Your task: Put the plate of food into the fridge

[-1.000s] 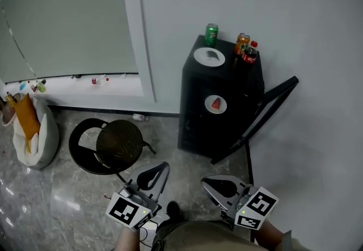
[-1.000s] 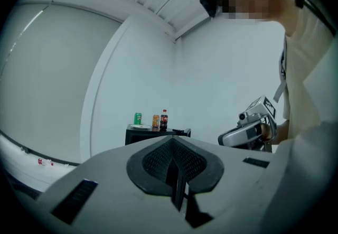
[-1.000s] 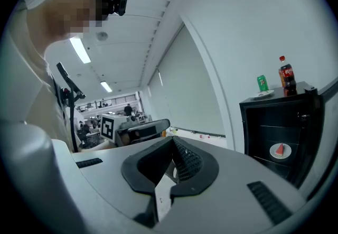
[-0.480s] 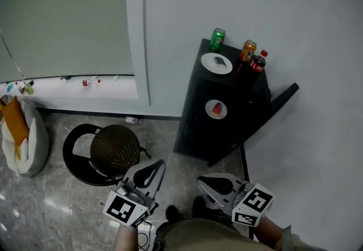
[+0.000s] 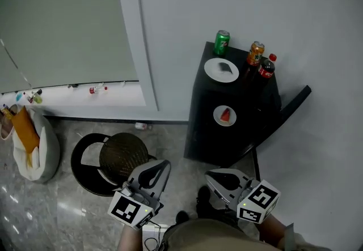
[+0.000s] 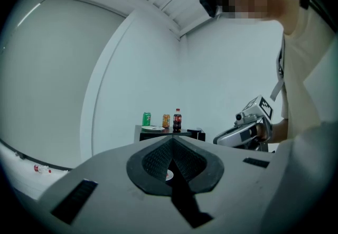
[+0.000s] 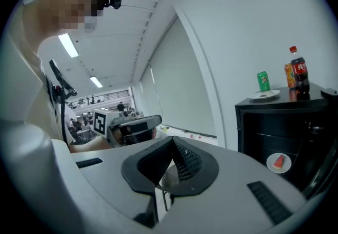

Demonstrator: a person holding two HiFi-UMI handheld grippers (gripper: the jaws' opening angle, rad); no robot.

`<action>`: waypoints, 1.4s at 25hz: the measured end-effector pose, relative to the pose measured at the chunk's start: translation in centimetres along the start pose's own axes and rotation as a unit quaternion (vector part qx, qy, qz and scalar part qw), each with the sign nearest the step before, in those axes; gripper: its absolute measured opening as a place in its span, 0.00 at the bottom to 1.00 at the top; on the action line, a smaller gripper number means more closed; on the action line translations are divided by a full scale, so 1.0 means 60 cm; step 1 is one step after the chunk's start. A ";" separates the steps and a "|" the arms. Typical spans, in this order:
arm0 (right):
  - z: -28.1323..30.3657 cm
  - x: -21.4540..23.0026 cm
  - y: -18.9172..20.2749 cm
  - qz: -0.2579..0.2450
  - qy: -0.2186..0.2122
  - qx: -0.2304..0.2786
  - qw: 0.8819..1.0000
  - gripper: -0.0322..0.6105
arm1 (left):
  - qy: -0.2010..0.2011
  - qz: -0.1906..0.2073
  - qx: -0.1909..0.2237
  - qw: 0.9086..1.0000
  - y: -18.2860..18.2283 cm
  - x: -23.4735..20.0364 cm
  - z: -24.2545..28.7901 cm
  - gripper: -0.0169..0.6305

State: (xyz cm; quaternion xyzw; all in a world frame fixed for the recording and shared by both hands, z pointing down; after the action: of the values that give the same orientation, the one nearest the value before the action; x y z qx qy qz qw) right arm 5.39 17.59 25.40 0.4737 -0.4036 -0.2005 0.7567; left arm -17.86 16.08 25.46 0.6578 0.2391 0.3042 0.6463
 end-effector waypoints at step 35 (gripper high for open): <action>0.046 0.369 -0.237 0.044 0.170 0.067 0.982 0.08 | 0.085 0.086 -0.045 0.992 -0.036 -0.260 0.507 0.04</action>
State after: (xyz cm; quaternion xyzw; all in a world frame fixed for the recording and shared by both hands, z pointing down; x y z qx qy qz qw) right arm 17.44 -5.84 22.84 0.5317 -0.3023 -0.0560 0.7891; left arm -7.03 -16.29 22.52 0.6178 0.2216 0.4236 0.6243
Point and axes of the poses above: the fingertips, and each gripper's own axes: z forward along the fingers, x to its right, y out of its underside, the point moved 9 cm from there along -z, backward along the fingers, and after that the axes turned 11 degrees about z, right-handed, at the moved point
